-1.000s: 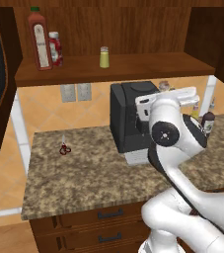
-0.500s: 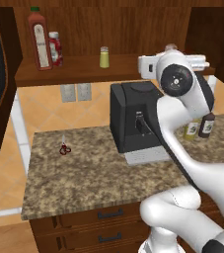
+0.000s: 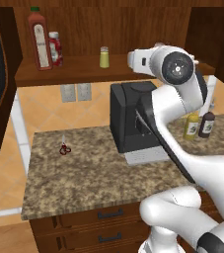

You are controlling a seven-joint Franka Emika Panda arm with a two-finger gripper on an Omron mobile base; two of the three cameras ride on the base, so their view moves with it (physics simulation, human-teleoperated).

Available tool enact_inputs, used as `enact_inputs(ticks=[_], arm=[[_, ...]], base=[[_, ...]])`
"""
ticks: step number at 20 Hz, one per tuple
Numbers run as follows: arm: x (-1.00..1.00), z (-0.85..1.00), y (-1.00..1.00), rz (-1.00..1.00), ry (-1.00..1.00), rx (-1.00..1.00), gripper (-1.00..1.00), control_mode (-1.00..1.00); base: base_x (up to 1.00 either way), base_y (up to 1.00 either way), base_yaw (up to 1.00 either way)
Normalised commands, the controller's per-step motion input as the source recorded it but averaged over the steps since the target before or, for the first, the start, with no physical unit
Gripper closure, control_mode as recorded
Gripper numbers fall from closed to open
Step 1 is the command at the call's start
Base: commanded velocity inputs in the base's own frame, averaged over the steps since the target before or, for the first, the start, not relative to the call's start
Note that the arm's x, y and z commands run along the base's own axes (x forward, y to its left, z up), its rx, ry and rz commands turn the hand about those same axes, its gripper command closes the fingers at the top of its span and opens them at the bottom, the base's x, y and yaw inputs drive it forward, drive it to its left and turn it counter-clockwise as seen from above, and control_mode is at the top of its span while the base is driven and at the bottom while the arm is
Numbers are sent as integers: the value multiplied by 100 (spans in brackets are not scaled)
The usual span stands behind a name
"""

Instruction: Put the shaker and condiment bottle from the counter next to their counterparts in the cabinet.

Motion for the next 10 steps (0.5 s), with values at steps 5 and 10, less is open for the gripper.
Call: enact_inputs(ticks=[5, 10], arm=[[59, -15, -1, 26, 1, 5, 100, -100], [37, -13, 7, 8, -5, 5, 100, -100]], base=[[0, 0, 0], [0, 0, 0]])
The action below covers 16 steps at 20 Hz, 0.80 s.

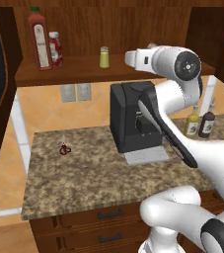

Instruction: Put the shaker and condiment bottle from the counter next to their counterparts in the cabinet.

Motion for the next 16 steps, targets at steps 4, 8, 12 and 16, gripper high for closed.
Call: enact_inputs(ticks=[4, 8, 12, 16], arm=[[52, -8, 20, 13, 0, 1, 100, -100], [53, 7, 2, 8, 4, 0, 100, -100], [34, 4, 0, 7, 3, 0, 100, -100], [11, 0, 0, 4, 0, -4, 100, -100]], base=[[0, 0, 0], [0, 0, 0], [0, 0, 0], [0, 0, 0]])
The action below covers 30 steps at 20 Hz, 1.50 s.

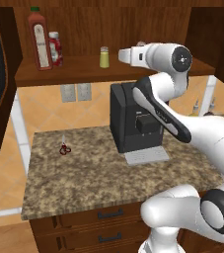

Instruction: Put the shaker and condiment bottle from the counter next to their counterparts in the cabinet.

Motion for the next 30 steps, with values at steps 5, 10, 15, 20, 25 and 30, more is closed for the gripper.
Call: enact_inputs(ticks=[5, 10, 15, 20, 25, 30], arm=[[15, -10, 0, 9, 0, -5, 100, -100], [36, -13, 1, 8, 0, -2, 100, -100], [41, -26, 15, 8, 0, -1, 100, -100], [33, -15, 26, 5, 0, -1, 100, -100], [52, 0, 4, 5, 0, 0, 100, -100], [48, 0, 0, 5, 0, 0, 100, -100]], base=[[0, 0, 0], [0, 0, 0], [0, 0, 0], [0, 0, 0], [0, 0, 0], [0, 0, 0]])
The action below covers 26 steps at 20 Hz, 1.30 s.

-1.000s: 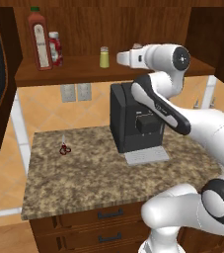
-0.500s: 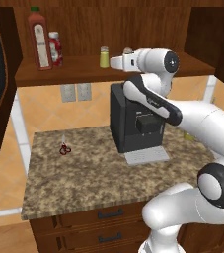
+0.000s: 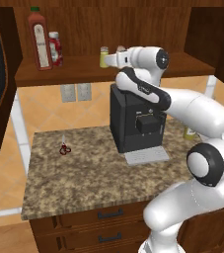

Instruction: Put the shaker and condiment bottle from the counter next to their counterparts in the cabinet.

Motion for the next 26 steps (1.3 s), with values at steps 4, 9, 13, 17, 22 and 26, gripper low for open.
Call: enact_inputs(ticks=[4, 9, 13, 17, 22, 26], arm=[[34, 0, 0, 5, 0, 0, 100, -100], [21, 0, 0, 5, 0, -2, -100, -100], [8, 0, 0, 4, 0, -4, -100, -100], [5, 0, 0, 3, 0, -3, -100, -100], [3, 0, 0, 3, -2, -2, -100, -100], [-33, 9, -40, 3, -7, -6, -100, -100]], base=[[0, 0, 0], [0, 0, 0], [0, 0, 0], [0, 0, 0], [0, 0, 0], [0, 0, 0]])
